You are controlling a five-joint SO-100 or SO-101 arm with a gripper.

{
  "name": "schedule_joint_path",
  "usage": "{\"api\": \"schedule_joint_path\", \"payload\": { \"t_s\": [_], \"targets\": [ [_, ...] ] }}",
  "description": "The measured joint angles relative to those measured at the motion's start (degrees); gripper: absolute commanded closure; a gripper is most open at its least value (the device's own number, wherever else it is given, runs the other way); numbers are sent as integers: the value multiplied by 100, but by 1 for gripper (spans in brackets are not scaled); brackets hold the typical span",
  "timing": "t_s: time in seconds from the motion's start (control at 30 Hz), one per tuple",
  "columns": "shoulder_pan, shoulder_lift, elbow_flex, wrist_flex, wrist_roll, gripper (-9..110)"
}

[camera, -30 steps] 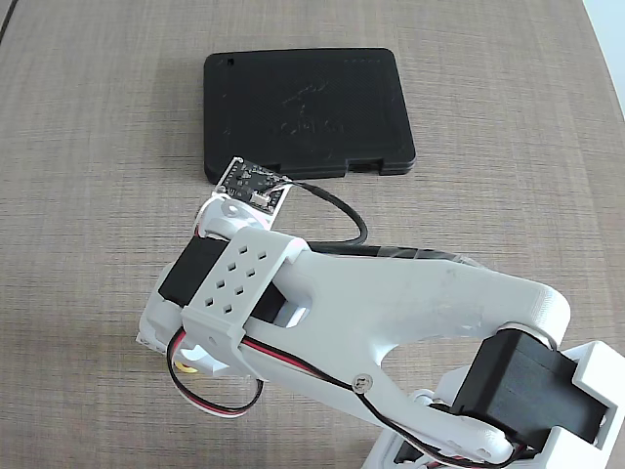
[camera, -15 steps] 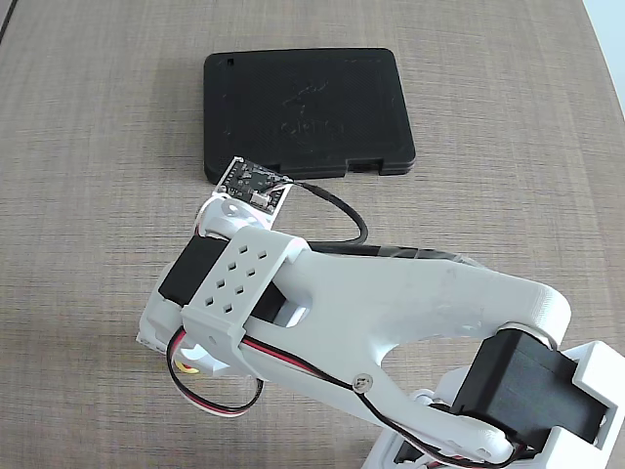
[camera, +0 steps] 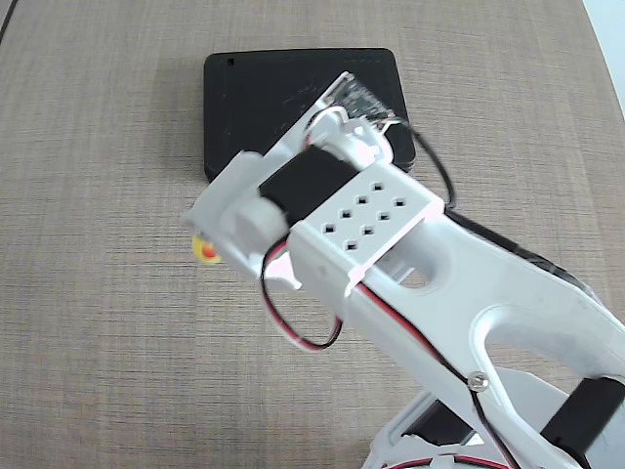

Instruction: Grasp a duck and put it on the black surface.

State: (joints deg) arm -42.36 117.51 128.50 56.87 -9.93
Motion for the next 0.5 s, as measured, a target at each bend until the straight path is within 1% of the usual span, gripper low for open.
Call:
{"api": "schedule_joint_path", "payload": {
  "t_s": [0.23,0.37,0.5],
  "targets": [
    [1538,246,-826,0,0,89],
    [1872,-290,-1406,-70,0,89],
    [1969,-1125,-1775,-510,9,89]
  ]
}}
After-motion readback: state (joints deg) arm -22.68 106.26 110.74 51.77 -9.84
